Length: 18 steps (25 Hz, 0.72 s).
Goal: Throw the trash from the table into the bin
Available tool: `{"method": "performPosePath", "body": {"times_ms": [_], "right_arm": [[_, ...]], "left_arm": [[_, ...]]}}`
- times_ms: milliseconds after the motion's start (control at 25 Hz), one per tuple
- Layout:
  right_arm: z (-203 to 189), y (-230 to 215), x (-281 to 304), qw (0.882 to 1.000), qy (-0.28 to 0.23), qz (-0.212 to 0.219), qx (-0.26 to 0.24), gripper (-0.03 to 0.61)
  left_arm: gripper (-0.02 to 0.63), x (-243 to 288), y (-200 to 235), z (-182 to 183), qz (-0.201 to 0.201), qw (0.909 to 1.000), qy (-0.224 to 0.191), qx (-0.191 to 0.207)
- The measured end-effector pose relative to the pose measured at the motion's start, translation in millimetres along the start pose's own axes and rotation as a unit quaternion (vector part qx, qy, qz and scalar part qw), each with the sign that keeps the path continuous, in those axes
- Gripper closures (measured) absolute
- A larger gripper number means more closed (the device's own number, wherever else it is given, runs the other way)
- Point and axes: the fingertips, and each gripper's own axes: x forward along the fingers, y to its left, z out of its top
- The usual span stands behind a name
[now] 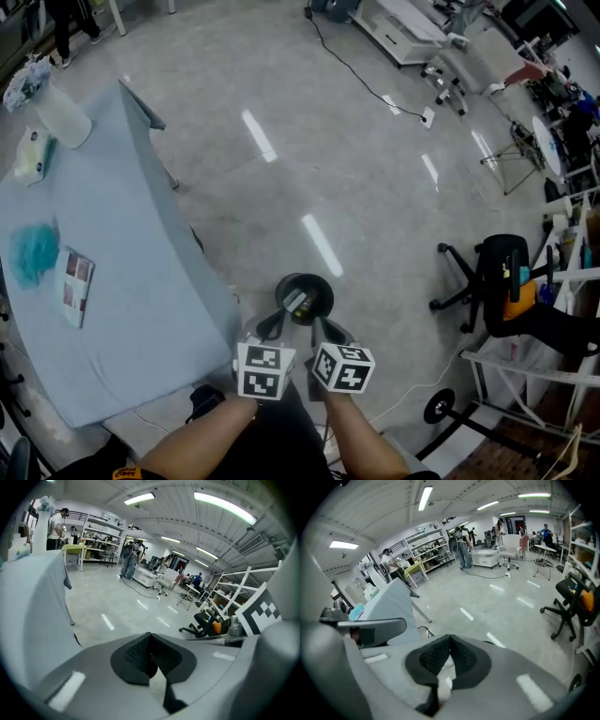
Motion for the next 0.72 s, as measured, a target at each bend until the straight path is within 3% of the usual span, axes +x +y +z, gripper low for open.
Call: {"method": "performPosePath", "body": {"times_ms": [400, 720], "right_arm": [[26, 49, -68, 0.997, -0.038, 0.022, -0.071, 0.577], [63, 101, -103, 0.990, -0.088, 0.048, -0.096, 0.577]], "left_arm": [[0.606, -76, -1, 62, 0.010, 0.9977, -0.065, 0.018], [0.606, -132, 22, 76, 0.029, 0.9948, -0.097, 0.006]]}}
